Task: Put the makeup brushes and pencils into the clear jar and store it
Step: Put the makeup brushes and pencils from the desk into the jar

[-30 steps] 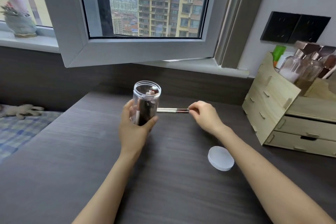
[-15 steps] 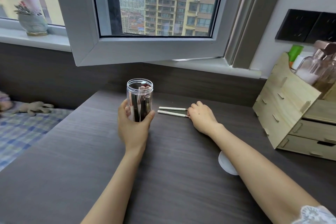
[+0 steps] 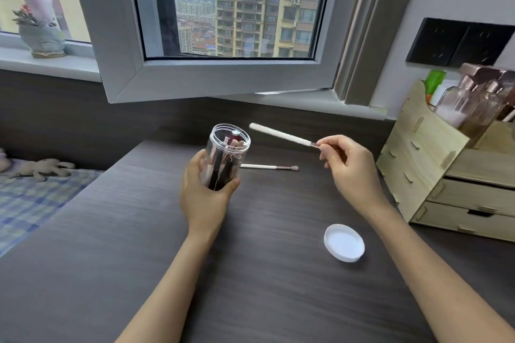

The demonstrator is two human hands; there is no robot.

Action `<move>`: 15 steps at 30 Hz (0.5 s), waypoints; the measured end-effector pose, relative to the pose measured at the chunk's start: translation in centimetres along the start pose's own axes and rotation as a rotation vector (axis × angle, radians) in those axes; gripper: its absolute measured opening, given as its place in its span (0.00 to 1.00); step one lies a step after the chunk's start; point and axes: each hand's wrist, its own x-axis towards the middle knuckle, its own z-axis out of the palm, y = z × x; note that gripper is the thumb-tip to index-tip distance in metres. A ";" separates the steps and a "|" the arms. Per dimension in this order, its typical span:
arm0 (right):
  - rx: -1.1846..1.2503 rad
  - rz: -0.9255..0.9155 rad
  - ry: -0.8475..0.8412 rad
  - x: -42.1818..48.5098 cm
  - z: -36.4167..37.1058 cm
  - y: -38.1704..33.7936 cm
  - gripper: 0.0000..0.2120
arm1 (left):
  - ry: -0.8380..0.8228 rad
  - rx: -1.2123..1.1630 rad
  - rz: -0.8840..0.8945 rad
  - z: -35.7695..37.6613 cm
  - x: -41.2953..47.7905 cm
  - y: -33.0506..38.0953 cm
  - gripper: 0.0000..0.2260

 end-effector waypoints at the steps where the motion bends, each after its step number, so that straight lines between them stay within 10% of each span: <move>1: -0.048 -0.059 -0.005 -0.2 -0.3 -0.9 0.06 | -0.021 0.027 0.047 0.1 -0.1 0.0 0.34; 15: 0.055 -0.045 -0.251 0.6 3.4 -3.0 0.07 | -0.219 0.153 0.369 0.5 -1.6 0.5 0.35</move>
